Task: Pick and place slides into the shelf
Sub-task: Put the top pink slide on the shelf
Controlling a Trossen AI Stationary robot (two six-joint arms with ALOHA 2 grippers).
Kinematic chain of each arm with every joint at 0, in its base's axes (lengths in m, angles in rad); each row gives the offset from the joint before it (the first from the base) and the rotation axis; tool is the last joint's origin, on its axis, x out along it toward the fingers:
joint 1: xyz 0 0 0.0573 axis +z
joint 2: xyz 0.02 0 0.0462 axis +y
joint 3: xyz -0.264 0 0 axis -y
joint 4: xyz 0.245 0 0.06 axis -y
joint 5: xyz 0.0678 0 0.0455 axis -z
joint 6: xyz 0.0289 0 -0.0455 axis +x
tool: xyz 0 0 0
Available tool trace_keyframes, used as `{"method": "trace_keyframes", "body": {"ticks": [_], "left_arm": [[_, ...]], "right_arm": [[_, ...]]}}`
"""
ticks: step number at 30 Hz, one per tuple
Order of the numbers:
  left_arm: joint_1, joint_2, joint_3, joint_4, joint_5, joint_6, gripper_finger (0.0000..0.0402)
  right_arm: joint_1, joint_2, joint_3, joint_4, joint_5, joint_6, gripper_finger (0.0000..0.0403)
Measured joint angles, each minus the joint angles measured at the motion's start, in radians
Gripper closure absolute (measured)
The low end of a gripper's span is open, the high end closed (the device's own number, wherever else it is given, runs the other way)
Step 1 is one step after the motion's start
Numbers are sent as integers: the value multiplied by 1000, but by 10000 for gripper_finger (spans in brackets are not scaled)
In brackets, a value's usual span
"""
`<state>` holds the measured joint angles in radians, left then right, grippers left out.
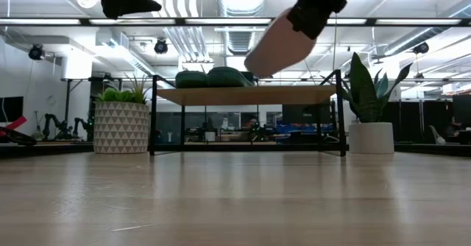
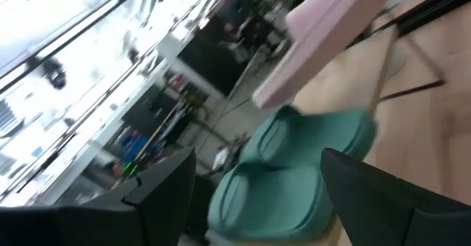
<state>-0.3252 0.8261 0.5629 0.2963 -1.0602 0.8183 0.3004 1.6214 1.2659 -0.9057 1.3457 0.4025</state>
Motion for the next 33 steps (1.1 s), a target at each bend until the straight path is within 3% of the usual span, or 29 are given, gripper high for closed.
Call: {"method": "trace_keyframes", "body": {"ticks": [4, 6, 14, 25, 33], "left_arm": [[16, 25, 2, 0, 233, 31, 125], [32, 56, 20, -1, 300, 75, 125], [160, 242, 165, -12, 395, 199, 125], [330, 430, 438, -271, 579, 182, 125], [391, 532, 532, -299, 606, 216, 125]], "right_arm": [[0, -9, 6, -3, 10, -12, 379], [0, -11, 15, -3, 9, -25, 379], [18, -17, 57, -2, -36, -111, 379], [103, -17, 117, -2, -67, -218, 379], [132, -17, 137, -1, -74, -254, 379]]}}
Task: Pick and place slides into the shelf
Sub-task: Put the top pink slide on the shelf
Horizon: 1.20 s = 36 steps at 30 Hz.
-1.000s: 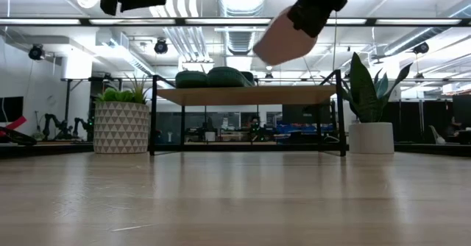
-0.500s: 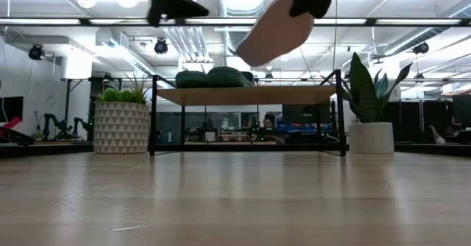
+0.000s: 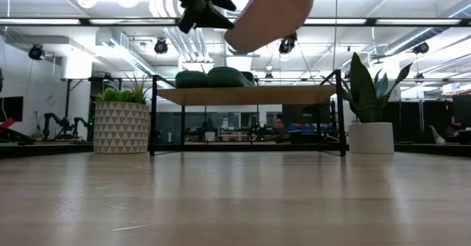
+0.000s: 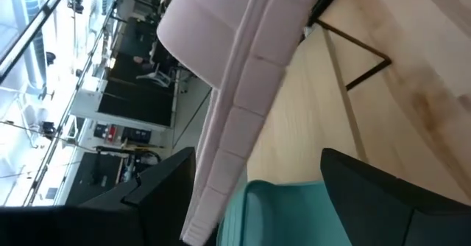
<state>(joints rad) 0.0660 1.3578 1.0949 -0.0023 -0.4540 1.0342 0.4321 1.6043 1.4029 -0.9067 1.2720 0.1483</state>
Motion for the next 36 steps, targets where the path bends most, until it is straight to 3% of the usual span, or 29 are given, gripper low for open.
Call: {"method": "trace_keyframes", "body": {"ticks": [11, 19, 28, 36], "left_arm": [[20, 59, 42, 0, 54, -1, 132], [29, 73, 42, -4, 55, -2, 207], [37, 64, 42, 25, 58, 42, 350], [45, 61, 28, 28, 75, 65, 350]], "right_arm": [[3, 0, 1, 6, -66, -30, 379], [5, 0, 18, 29, -67, -74, 382], [11, -1, 42, 35, -60, -123, 382], [26, -1, 68, 53, -86, -143, 312]]}}
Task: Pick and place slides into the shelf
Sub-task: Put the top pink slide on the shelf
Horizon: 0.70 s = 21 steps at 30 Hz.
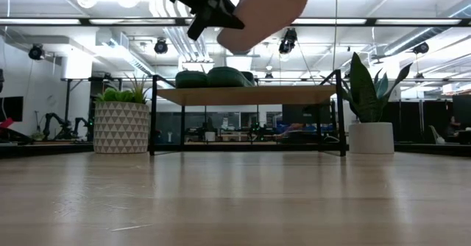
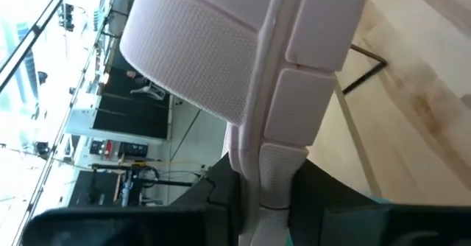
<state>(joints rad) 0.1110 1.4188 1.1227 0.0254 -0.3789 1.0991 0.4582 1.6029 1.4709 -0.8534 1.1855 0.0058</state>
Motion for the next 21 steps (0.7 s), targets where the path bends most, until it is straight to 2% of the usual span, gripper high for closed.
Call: {"method": "trace_keyframes", "body": {"ticks": [7, 18, 21], "left_arm": [[32, -13, -43, -11, 6, 28, 351], [-28, -13, -43, -6, 64, 92, 351], [-40, -12, -43, 16, 62, 95, 353]], "right_arm": [[64, -8, 49, 1, -41, -60, 274], [57, -18, 62, -2, -44, -136, 273], [44, -20, 62, -3, -80, -133, 269]]}}
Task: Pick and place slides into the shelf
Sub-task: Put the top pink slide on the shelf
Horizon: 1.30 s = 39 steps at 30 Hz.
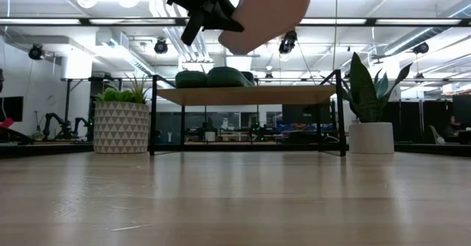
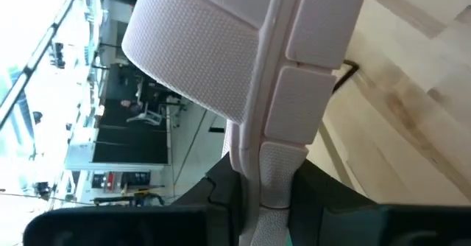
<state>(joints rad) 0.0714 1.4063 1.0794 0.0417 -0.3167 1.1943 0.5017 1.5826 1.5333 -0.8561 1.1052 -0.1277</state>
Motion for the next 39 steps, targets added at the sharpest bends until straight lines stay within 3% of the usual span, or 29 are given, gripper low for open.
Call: {"method": "trace_keyframes", "body": {"ticks": [4, 16, 19, 23, 25, 29, 33, 36, 39], "left_arm": [[-18, 0, 0, 28, 9, 18, 354], [-56, 0, 1, 59, 23, 27, 355], [-60, 0, 1, 56, 25, 27, 355], [-60, 0, 1, 55, 25, 22, 355], [-60, 0, 1, 62, 25, -4, 353], [-59, 0, 2, 70, 12, -110, 274], [-61, -36, 4, 23, -137, -193, 163], [-59, -83, 4, -105, -213, -266, 94], [-60, -150, 0, -243, -213, -376, 51]], "right_arm": [[-19, 0, 0, 0, -58, -3, 265], [-59, 2, -1, -24, -24, -30, 280], [-65, 2, -1, -24, -24, -30, 303], [-67, 2, -1, -24, -20, -30, 372], [-68, 2, -1, -24, -19, -27, 386], [-82, 2, -1, -31, 43, 9, 392], [-111, 4, -3, -39, 111, 23, 393], [-142, 4, -3, -45, 116, 50, 393], [-183, 5, -12, -74, 119, 97, 393]]}}
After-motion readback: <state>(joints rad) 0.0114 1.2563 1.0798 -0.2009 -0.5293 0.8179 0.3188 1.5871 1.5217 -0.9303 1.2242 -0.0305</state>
